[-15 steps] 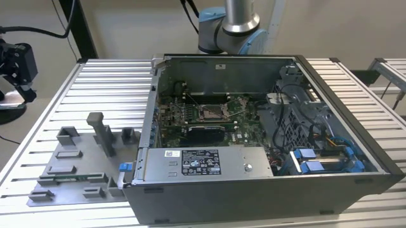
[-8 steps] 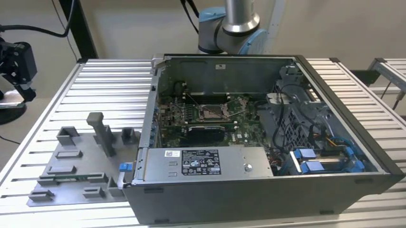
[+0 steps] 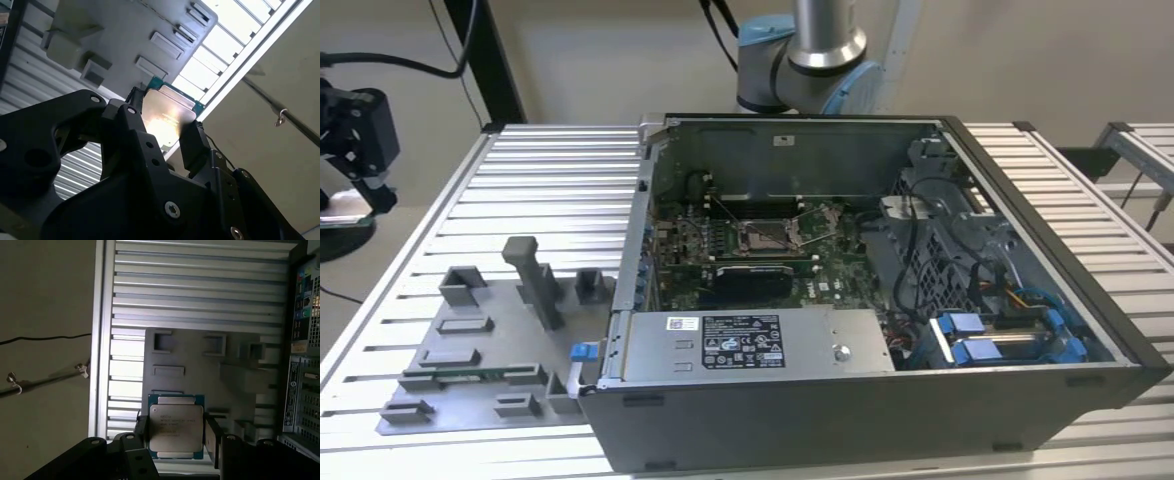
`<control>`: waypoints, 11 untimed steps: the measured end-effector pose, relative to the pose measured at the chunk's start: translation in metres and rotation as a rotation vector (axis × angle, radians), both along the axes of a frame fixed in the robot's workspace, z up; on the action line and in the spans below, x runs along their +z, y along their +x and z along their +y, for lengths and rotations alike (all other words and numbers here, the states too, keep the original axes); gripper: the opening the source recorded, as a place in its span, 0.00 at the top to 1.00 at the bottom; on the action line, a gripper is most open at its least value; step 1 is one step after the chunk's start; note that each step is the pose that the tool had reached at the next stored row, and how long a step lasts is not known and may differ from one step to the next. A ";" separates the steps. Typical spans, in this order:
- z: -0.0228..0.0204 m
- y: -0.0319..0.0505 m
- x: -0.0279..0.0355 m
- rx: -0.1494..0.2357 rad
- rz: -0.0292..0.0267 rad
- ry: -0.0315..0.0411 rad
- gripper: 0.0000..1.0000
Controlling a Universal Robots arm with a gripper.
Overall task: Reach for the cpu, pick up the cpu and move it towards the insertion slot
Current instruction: 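Pick up the cpu and move it towards the insertion slot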
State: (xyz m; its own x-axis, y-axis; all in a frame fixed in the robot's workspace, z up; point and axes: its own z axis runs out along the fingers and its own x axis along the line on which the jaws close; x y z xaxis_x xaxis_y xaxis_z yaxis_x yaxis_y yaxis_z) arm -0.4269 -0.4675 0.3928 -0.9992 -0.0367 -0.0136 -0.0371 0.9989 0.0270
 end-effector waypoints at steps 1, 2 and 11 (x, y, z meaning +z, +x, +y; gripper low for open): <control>0.0000 0.0009 0.0000 0.000 0.0000 0.0000 1.00; 0.0000 0.0022 0.0000 0.000 0.0001 0.0000 1.00; 0.0000 0.0205 -0.0001 0.000 0.0066 0.0001 1.00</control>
